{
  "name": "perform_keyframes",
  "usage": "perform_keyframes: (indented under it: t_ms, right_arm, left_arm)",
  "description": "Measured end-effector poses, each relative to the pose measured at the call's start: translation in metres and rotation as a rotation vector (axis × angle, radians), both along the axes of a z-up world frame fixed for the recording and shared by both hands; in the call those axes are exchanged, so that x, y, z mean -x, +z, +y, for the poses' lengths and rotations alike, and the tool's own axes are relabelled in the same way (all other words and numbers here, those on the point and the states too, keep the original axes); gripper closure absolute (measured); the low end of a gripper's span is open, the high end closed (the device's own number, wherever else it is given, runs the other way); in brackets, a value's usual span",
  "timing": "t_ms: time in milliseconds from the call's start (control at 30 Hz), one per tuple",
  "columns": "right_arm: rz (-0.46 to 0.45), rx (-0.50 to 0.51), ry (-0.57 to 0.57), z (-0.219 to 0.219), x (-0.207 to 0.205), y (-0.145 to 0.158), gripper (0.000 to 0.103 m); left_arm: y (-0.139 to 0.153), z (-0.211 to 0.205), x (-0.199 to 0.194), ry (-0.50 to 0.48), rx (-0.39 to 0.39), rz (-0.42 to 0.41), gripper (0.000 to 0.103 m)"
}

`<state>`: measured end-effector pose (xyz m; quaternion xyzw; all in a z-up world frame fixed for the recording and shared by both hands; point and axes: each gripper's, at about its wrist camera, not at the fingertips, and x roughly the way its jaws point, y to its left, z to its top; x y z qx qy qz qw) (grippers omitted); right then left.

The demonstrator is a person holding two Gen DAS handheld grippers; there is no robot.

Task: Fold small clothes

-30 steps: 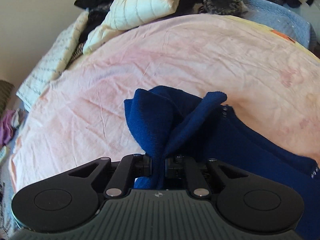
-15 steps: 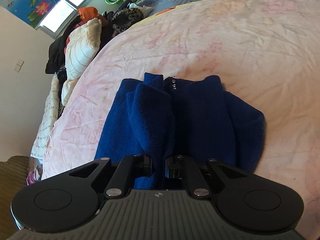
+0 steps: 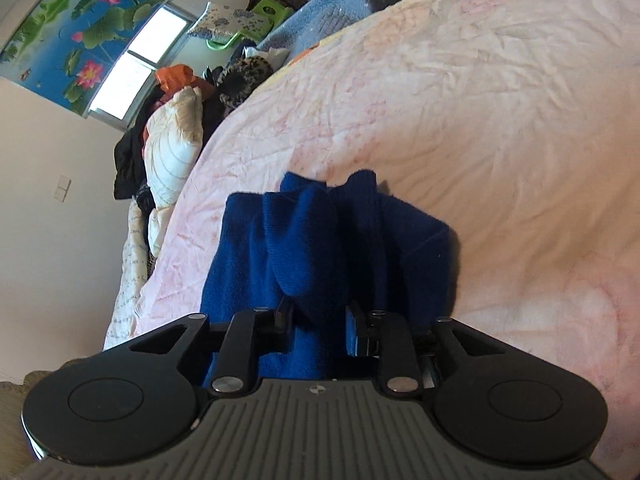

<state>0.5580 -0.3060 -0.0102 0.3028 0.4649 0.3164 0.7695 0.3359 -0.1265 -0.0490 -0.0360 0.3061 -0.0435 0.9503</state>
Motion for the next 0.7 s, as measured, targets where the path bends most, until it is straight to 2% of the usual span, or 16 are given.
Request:
perform_keyframes:
  t_ms: [133,167,200,333,400,433,467,500,533,600,667,700]
  right_arm:
    - [0.002,0.054,-0.003,0.006,-0.005,0.000,0.074]
    - [-0.011,0.087,-0.012,0.008,-0.004,0.000,0.077]
    - [-0.017,0.108,-0.018,0.010,-0.002,0.001,0.089]
    - [-0.085,0.106,-0.034,-0.002,0.009,0.011,0.090]
    - [-0.067,0.108,-0.053,-0.011,0.007,0.004,0.090]
    - [-0.027,0.115,-0.063,-0.013,0.005,-0.006,0.090]
    - [0.006,0.106,-0.071,-0.015,0.004,-0.014,0.088]
    - [0.017,0.082,-0.084,-0.018,0.005,-0.016,0.078]
    - [0.013,0.062,-0.100,-0.021,0.007,-0.014,0.076]
    - [-0.027,0.034,-0.161,-0.033,0.015,-0.003,0.063]
    - [-0.082,-0.010,-0.260,-0.049,0.025,0.008,0.062]
    - [-0.119,-0.010,-0.274,-0.051,0.030,0.015,0.062]
  left_arm:
    - [-0.003,-0.003,0.000,0.001,-0.022,-0.008,0.091]
    - [-0.004,-0.005,0.003,-0.001,-0.023,-0.011,0.091]
    - [-0.003,-0.007,0.006,-0.004,-0.025,-0.012,0.091]
    - [0.003,-0.001,0.011,-0.024,0.004,-0.007,0.091]
    - [0.001,-0.001,0.010,-0.037,0.001,0.003,0.091]
    - [-0.002,-0.003,0.009,-0.048,-0.012,0.009,0.091]
    - [-0.003,-0.006,0.009,-0.060,-0.036,0.001,0.091]
    - [-0.003,-0.007,0.009,-0.065,-0.057,-0.009,0.091]
    - [-0.003,-0.005,0.010,-0.066,-0.052,-0.012,0.091]
    - [0.001,0.005,0.014,-0.098,-0.014,-0.005,0.091]
    - [0.008,0.020,0.024,-0.163,0.049,0.014,0.088]
    - [0.012,0.030,0.029,-0.195,0.092,0.034,0.088]
